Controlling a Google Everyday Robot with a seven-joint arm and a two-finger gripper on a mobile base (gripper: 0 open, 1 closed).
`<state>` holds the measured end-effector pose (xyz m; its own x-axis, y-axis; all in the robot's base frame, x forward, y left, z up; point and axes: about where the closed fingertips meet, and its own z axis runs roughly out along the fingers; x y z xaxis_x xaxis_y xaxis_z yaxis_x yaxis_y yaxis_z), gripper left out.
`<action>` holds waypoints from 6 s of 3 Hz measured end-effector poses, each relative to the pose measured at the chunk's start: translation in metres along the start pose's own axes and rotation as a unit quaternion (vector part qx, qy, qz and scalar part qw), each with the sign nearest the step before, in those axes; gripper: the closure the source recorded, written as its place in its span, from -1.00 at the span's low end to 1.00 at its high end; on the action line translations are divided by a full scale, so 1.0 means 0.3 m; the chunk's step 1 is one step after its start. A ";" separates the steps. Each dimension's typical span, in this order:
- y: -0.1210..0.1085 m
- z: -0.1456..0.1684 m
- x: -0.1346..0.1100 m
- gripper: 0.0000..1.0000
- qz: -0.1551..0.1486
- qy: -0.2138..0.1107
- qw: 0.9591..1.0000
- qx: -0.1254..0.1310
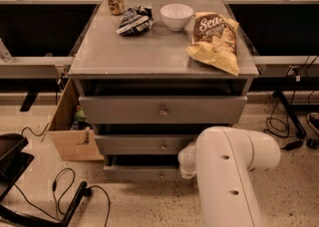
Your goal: Open bottom drawer
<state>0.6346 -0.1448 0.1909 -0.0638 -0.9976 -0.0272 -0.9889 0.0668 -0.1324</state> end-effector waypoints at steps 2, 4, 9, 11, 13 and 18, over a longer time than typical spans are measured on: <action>-0.015 -0.010 -0.007 1.00 0.000 0.000 1.000 0.000; 0.004 -0.019 0.006 1.00 0.003 0.003 1.000 -0.007; 0.068 -0.044 0.027 1.00 0.011 0.005 0.999 -0.036; 0.134 -0.065 0.045 1.00 0.015 0.003 0.998 -0.061; 0.174 -0.065 0.058 1.00 0.016 0.004 0.997 -0.079; 0.252 -0.083 0.042 1.00 0.018 -0.005 0.993 -0.119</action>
Offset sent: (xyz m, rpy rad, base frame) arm -0.4059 -0.2115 0.0714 -0.2471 0.7191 -0.3526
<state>0.5558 -0.1528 0.2052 -0.0997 -0.9943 -0.0386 -0.9897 0.0951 0.1074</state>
